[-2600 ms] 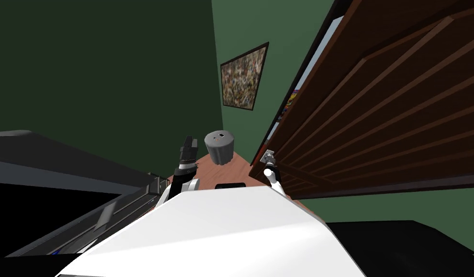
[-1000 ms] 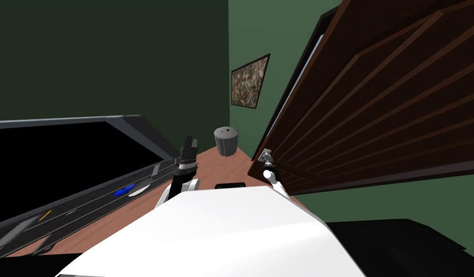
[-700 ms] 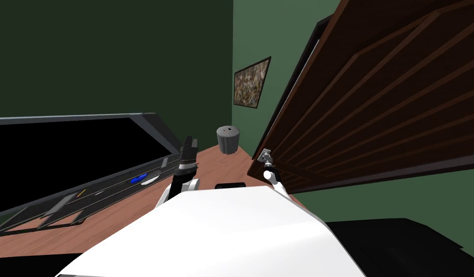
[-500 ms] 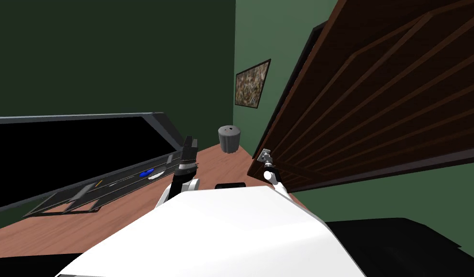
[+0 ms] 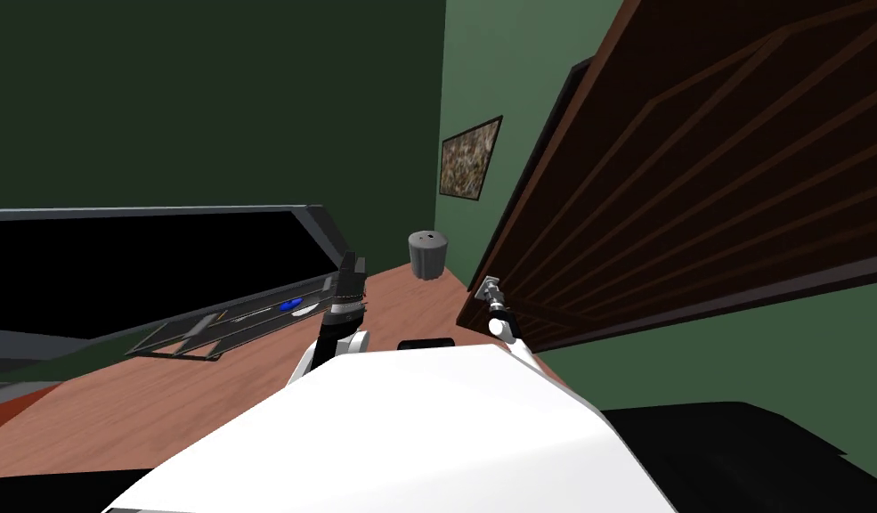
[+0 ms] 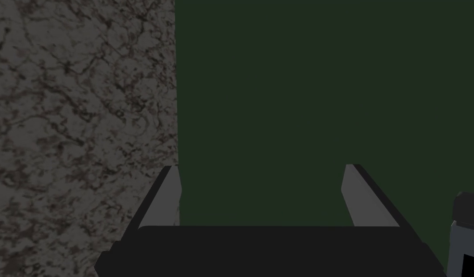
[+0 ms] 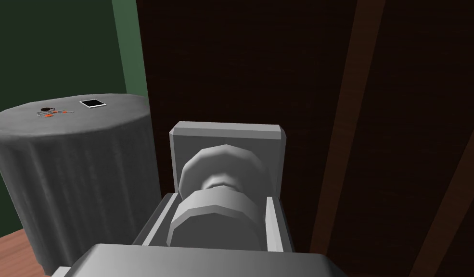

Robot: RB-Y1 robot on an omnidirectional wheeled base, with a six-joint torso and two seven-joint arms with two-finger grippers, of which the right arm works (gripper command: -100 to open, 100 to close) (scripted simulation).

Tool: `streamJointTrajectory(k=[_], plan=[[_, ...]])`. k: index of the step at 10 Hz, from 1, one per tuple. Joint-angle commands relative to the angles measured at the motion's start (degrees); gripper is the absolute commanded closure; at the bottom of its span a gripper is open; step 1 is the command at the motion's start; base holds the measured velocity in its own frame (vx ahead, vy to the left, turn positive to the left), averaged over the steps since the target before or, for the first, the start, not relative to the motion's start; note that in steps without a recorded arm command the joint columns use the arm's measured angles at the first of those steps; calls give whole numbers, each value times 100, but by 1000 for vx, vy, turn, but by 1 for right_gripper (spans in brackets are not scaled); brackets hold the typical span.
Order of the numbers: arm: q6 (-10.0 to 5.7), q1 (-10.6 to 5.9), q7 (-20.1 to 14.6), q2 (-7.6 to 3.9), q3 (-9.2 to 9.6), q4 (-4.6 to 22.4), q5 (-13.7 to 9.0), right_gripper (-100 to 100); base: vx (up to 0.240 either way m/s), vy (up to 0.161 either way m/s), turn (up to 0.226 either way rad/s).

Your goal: Pull the door open

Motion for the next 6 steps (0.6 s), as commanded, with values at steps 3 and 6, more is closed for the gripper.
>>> streamJointTrajectory(k=[3, 6], plan=[[-73, 58, -176, -158, 177, -57, 44, 100, -217, -44, 126], [-137, 112, -326, -303, 317, -113, 76, 100, -193, -36, 113]])
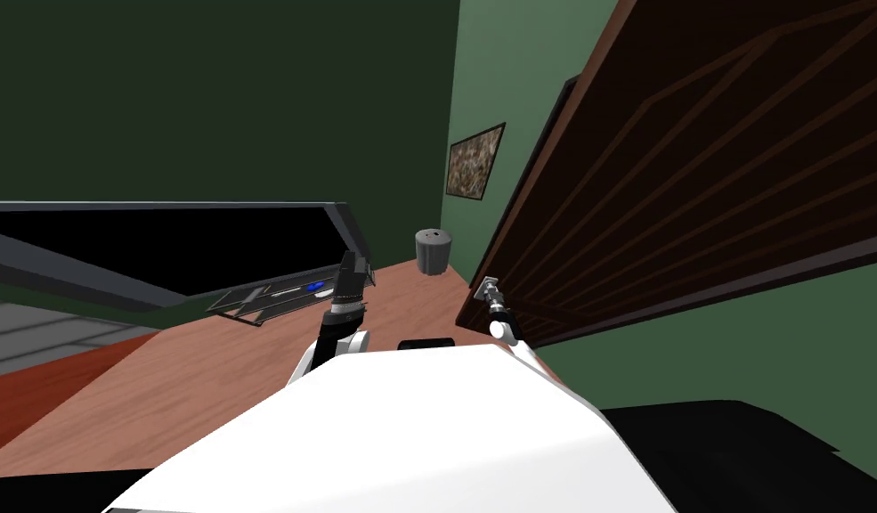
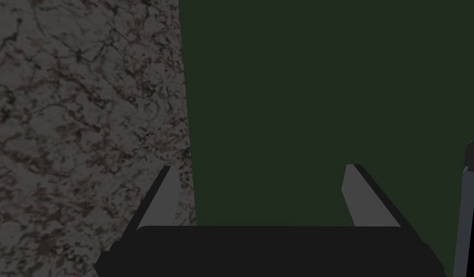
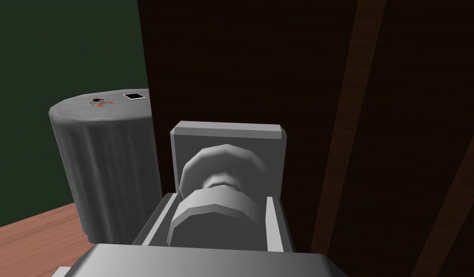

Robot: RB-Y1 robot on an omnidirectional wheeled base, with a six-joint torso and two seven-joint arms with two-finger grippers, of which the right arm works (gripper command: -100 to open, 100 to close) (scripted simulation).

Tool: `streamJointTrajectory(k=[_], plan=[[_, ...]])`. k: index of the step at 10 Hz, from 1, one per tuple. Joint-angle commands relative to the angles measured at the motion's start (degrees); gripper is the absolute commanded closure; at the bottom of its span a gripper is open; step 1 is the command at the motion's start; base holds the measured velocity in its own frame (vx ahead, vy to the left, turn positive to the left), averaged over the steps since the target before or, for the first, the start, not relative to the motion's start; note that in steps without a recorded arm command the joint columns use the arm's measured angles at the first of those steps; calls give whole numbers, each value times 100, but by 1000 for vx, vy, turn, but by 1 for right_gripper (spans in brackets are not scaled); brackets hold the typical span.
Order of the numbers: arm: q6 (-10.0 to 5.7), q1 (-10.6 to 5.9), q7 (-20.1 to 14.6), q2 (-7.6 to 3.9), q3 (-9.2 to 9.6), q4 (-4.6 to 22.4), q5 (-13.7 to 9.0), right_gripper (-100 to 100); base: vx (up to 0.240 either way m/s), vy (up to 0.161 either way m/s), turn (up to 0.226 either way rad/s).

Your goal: Pull the door open

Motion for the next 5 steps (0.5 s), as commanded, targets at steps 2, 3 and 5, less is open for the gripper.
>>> streamJointTrajectory(k=[2, 3, 5], plan=[[-66, 38, -133, -127, 113, -56, 28, 100, -220, -38, 128], [-81, 51, -170, -163, 147, -69, 36, 100, -216, -37, 114], [-101, 84, -220, -212, 215, -70, 47, 100, -113, -13, 69]])
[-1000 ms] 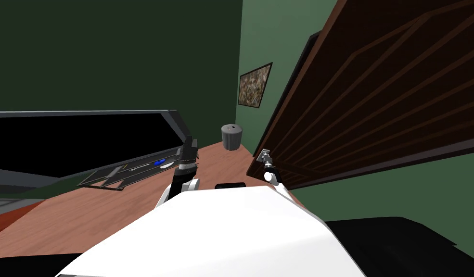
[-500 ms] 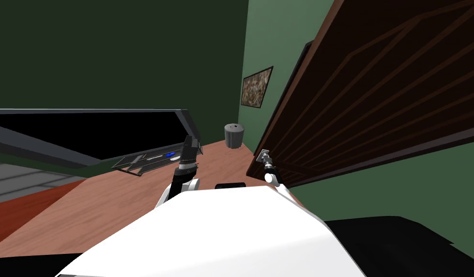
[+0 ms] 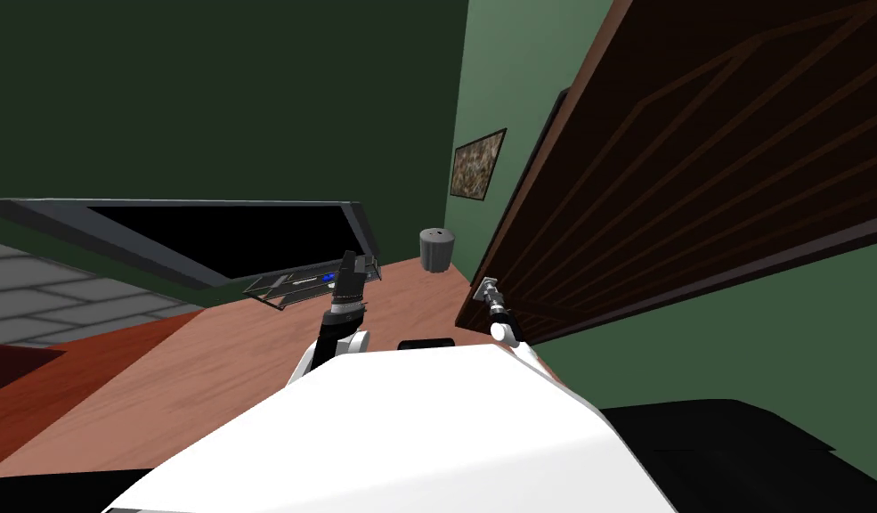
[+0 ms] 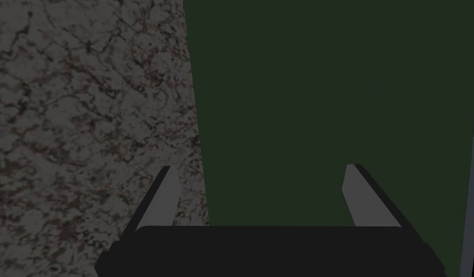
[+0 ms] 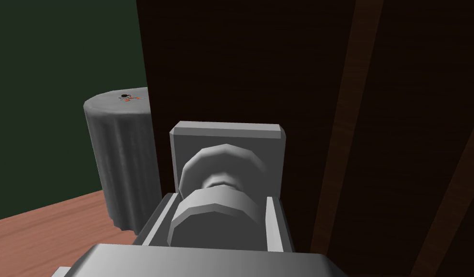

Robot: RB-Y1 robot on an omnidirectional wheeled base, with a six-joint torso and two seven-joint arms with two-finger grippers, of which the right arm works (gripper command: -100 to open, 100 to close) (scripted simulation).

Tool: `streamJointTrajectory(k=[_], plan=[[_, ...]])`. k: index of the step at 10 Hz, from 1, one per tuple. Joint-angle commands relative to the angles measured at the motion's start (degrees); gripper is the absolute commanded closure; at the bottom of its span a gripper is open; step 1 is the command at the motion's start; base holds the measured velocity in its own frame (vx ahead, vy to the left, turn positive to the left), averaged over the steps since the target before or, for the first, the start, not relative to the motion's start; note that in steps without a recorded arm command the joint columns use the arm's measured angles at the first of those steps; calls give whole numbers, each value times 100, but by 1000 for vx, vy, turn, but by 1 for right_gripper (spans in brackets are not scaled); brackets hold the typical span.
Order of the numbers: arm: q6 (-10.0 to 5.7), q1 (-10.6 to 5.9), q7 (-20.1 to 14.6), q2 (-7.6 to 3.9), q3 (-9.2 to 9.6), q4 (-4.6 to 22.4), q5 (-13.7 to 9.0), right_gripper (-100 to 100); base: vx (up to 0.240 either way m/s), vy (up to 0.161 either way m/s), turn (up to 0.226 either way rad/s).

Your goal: Pull the door open

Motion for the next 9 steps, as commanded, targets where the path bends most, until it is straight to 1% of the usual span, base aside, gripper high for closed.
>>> streamJointTrajectory(k=[1, 4, 5, 6, 9], plan=[[-41, 21, -56, -54, 52, -29, 13, 100, -169, -54, 109], [-135, 90, -204, -217, 188, -88, 38, 100, -173, -39, 120], [-152, 102, -231, -247, 213, -99, 43, 100, -189, -39, 99], [-186, 127, -284, -306, 262, -120, 52, 100, -179, -40, 89], [-276, 194, -427, -462, 393, -177, 77, 100, -205, -44, 127]])
